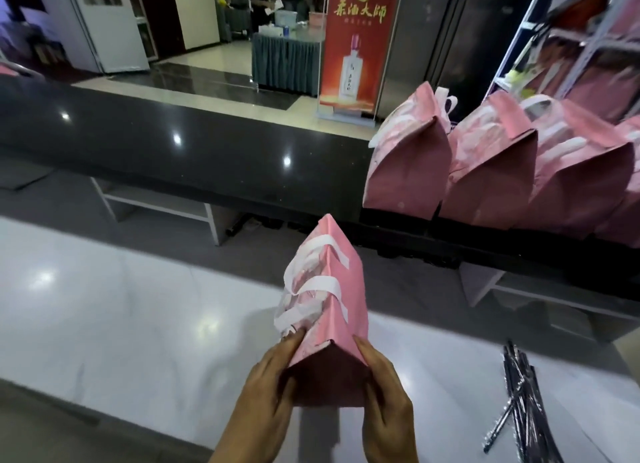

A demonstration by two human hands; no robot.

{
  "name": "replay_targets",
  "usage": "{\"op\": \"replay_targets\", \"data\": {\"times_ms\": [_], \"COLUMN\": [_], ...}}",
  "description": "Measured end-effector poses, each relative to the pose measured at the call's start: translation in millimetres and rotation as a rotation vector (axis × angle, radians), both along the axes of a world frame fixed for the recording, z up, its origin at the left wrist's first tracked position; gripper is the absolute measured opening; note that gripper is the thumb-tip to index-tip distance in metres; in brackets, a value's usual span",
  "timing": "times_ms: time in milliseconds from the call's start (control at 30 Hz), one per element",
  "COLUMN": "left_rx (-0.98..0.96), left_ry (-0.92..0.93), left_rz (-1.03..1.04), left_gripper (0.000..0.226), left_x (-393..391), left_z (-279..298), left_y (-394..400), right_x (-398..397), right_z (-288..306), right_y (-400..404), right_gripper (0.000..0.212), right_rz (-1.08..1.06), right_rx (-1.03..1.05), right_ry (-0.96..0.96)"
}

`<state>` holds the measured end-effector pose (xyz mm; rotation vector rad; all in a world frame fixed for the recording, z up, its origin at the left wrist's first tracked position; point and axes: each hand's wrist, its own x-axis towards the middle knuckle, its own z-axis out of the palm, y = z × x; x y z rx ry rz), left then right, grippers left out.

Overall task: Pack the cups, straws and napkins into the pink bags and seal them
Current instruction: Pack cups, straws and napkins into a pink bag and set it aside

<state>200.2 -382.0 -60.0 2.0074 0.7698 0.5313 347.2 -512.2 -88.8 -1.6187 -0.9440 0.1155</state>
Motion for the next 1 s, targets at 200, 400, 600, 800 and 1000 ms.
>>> {"op": "replay_targets", "data": {"times_ms": [200,400,600,800,1000], "left_rx": [0.148,0.144,0.081,-0.041,-0.030], "left_ry": [-0.116,-0.194,-0.297,-0.407,-0.341], "left_rz": [0.033,-0.064,-0.133,0.004,0.058], "left_gripper": [0.071,0.071,0.065,0.032,0.017], "left_x": [-43,-54,0,61,114], "left_z": [49,89,107,107,110], "left_y": [52,110,181,229,245], "right_x": [-38,-52,-4,52,106], "right_z": [57,96,119,147,141], "right_y": [49,100,168,207,221], "right_gripper": [0.063,0.060,0.044,0.032,0.010], "right_rz": [0.011,-0.026,-0.129,-0.303,-0.577], "right_rx": [0.143,0.228,0.233,0.144,-0.052], "right_ry": [-0.053,-0.037,0.051,0.082,-0.193]}}
